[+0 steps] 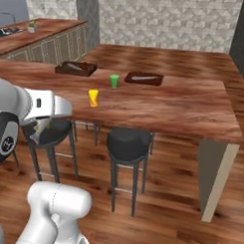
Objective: Gather the corn and mushroom from the fridge and place them on a tray on the dining counter. Then gather the chicken drumstick and fish from the fridge and place them on the other tray.
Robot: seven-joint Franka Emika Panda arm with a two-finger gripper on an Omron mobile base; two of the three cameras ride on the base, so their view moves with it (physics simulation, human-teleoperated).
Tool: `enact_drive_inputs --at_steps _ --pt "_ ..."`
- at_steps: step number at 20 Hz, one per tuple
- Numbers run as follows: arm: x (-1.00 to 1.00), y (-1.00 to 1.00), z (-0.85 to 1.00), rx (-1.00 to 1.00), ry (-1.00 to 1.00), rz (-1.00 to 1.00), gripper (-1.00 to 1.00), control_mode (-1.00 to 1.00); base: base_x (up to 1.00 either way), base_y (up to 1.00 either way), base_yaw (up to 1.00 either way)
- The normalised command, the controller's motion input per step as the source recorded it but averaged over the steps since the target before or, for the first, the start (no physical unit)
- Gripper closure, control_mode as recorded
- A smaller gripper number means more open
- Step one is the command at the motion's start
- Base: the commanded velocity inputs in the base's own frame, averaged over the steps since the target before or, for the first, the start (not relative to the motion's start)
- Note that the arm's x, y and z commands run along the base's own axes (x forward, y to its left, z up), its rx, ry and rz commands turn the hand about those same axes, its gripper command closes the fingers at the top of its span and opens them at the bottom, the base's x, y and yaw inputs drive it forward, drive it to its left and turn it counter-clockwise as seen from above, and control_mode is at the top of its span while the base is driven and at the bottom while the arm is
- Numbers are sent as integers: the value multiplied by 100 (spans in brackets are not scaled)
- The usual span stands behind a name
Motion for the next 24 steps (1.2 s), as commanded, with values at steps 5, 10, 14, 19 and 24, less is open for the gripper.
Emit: enact_drive_inputs --at_steps 5,10,14,19,24 --pt "0 0 0 0 0 0 100 100 2 -100 -1" --pt "0 0 0 0 0 0 100 100 3 -100 -2" --pt "0 0 0 0 0 0 100 100 17 -100 -1" --pt "0 0 0 0 0 0 100 100 70 -100 -1" --pt "0 0 0 0 0 0 100 100 80 -100 0"
